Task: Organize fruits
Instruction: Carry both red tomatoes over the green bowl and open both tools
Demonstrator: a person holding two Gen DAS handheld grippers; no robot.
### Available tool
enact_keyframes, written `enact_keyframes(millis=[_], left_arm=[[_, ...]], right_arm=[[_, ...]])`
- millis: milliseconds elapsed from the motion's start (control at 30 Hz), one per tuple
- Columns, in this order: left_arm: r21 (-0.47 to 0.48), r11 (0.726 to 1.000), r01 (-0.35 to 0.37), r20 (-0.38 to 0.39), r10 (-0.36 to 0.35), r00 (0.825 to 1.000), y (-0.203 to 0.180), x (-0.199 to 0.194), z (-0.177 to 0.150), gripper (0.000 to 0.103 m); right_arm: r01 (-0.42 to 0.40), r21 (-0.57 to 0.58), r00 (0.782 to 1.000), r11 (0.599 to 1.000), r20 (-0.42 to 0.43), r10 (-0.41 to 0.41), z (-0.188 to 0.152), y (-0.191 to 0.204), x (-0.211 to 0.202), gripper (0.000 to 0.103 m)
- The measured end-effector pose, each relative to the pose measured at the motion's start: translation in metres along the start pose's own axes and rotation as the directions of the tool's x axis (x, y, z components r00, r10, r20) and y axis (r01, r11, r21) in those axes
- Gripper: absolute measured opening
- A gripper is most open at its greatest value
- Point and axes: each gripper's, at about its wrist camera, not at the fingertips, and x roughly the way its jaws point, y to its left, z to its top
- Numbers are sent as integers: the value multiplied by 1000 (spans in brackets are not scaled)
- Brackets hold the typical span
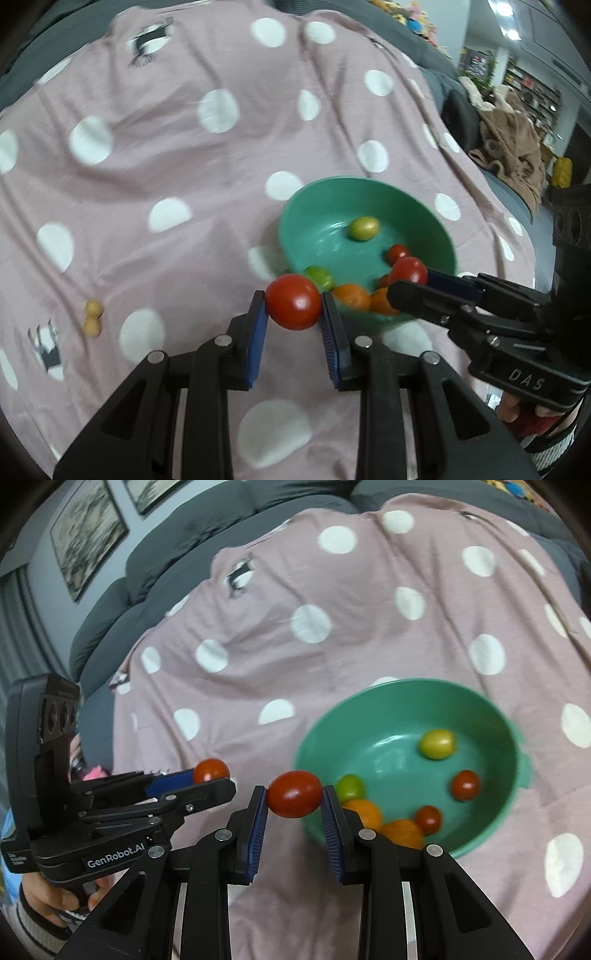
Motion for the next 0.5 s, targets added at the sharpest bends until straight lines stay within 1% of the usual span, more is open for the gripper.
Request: enact_keyframes(millis=[100, 200, 300, 433, 500], left_arm=[[24, 999, 32, 3, -32, 999, -14, 12, 10, 28], [32, 998, 58, -12, -58, 998, -23, 29, 17, 28], [47, 996, 73, -31, -72, 997, -31, 43, 19, 28], [58, 996, 71, -61, -68, 996, -37, 61, 17, 30], [60, 997, 56, -84, -51, 995, -37, 69, 15, 30]], right_arm=[[44, 23, 999, 999, 10, -44, 1, -15, -4, 31], [93, 29, 996, 995, 13, -94, 3, -26, -5, 31], [117, 34, 993, 993, 10, -117, 2, -34, -6, 31], [152, 39, 988, 988, -3, -152, 2, -40, -4, 31], [173, 40, 985, 984, -13, -173, 2, -42, -2, 31]])
